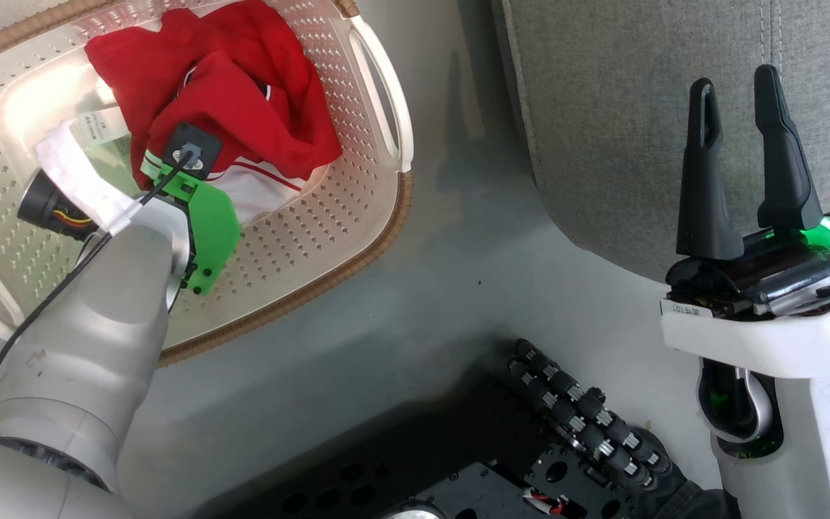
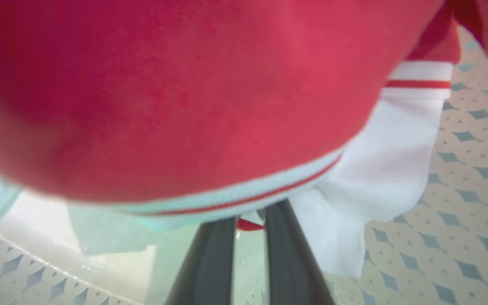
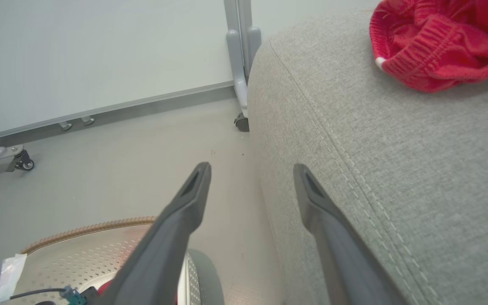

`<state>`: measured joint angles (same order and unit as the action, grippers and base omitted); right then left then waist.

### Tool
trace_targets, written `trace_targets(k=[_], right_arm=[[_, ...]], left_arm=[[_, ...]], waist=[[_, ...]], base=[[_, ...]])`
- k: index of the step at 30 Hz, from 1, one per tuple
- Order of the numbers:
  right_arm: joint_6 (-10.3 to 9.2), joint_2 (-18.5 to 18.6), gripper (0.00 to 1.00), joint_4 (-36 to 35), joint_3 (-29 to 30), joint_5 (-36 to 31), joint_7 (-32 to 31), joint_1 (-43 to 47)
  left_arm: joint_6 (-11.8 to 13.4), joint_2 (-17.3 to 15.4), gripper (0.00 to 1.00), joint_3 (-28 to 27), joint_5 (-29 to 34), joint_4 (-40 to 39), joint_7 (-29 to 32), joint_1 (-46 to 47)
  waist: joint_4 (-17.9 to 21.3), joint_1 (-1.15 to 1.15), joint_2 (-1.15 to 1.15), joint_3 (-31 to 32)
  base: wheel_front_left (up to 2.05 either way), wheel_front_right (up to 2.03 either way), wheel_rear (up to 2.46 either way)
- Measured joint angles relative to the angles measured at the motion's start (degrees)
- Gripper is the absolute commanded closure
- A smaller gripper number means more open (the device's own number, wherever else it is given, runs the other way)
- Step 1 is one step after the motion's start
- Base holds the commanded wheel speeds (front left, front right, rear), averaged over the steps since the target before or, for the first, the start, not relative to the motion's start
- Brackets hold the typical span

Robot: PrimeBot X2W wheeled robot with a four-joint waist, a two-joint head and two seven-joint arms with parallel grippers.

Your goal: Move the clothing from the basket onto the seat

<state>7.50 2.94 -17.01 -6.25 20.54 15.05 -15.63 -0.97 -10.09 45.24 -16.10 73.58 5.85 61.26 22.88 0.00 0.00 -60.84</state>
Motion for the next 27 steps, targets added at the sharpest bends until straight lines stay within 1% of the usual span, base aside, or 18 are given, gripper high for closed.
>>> trace_targets(k=[8, 11, 14, 20, 27], right_arm=[[0.0, 0.0, 0.0, 0.1, -0.2, -0.2, 0.0, -2.0], [0.0, 0.0, 0.0, 0.5, -0.5, -0.4, 0.0, -3.2], [0.0, 0.0, 0.0, 1.3, -0.4, -1.2, 0.0, -4.0], [0.0, 0.0, 0.0, 2.7, 1.5, -4.1, 0.0, -3.6], [0.0, -0.1, 0.0, 4.7, 2.7, -7.6, 0.0, -1.9]], left_arm=[[-1.0, -1.4, 1.0, 0.6, 0.0, -0.7, -6.0, 1.0], [-1.2, -2.1, 1.0, 0.6, -0.4, -1.1, -8.8, 1.0], [-1.8, -2.9, 1.0, 0.8, -0.4, -2.1, -12.4, 0.7], [-2.6, -1.8, 1.0, 1.0, -1.3, -4.8, -18.4, -2.3], [-3.2, -0.8, 1.0, 0.2, -2.6, -10.6, -20.6, -6.2]], waist=[[-0.1, 0.0, 0.0, 0.9], [-0.1, 0.0, 0.0, 1.4], [-0.1, 0.0, 0.0, 2.2], [-1.4, 0.0, 0.0, 5.3], [-4.4, 0.0, 0.0, 10.5]], base=[[0.0, 0.0, 0.0], [0.0, 0.0, 0.0], [0.0, 0.0, 0.0], [0.0, 0.0, 0.0], [0.0, 0.0, 0.0]])
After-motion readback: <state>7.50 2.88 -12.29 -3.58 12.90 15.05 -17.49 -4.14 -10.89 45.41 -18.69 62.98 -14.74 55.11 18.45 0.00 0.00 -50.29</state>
